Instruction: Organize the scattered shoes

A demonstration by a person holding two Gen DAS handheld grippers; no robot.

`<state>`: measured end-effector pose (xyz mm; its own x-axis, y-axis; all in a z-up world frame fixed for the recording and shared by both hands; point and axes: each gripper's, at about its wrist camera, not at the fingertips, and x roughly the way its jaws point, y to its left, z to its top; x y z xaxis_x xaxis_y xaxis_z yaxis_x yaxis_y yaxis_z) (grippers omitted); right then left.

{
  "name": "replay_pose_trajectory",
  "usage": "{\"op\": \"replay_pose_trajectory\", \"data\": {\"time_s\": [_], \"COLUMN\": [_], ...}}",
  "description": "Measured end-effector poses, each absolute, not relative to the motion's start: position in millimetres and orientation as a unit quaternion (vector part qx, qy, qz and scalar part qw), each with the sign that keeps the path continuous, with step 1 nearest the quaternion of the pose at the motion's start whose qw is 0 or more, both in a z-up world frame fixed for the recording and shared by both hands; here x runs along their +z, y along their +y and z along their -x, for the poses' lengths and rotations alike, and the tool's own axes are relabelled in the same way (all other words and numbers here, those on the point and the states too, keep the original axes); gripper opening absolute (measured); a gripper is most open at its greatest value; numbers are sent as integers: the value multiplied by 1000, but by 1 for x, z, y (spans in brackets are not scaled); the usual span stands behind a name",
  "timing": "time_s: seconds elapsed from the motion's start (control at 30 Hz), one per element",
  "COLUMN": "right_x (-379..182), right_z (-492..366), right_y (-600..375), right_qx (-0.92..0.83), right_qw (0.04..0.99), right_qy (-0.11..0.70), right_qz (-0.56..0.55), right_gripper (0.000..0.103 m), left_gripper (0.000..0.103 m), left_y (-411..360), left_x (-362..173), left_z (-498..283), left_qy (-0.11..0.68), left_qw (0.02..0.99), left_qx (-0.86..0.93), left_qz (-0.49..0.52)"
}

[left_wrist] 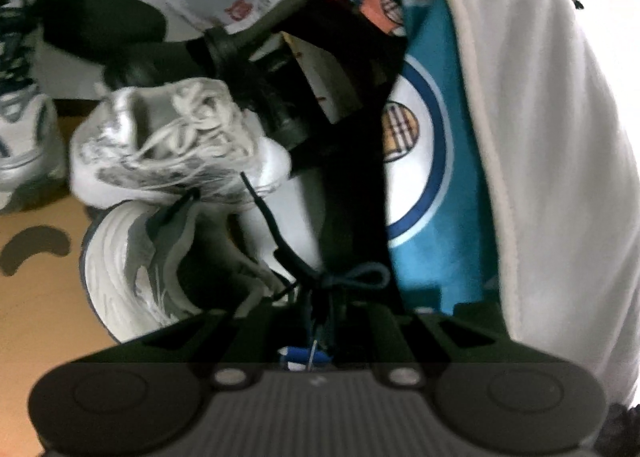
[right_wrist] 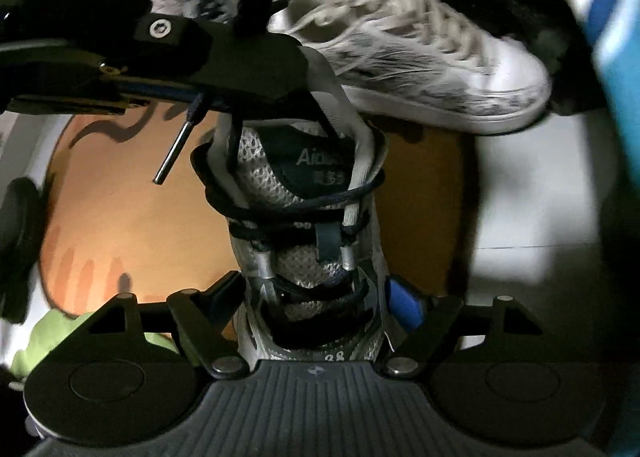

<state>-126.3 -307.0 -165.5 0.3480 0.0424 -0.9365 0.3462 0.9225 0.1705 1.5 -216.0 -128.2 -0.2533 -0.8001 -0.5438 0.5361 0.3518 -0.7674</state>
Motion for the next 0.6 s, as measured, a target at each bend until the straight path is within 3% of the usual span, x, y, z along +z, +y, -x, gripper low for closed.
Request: {"op": "replay_pose_trajectory", "data": {"time_s": [0.6], "right_x": [-183], "right_z": [124], "right_y": [-302], "right_qx": [-207], "right_qw": [789], "right_qy": [568], "right_qz": [-111], "right_gripper": [82], "left_gripper": [8], "left_y": [-244], "left_x": [-150], "left_z": [-8], "left_qy": [567], "left_qw": [607], "left_qx": [-546], "left_qz": [107]}}
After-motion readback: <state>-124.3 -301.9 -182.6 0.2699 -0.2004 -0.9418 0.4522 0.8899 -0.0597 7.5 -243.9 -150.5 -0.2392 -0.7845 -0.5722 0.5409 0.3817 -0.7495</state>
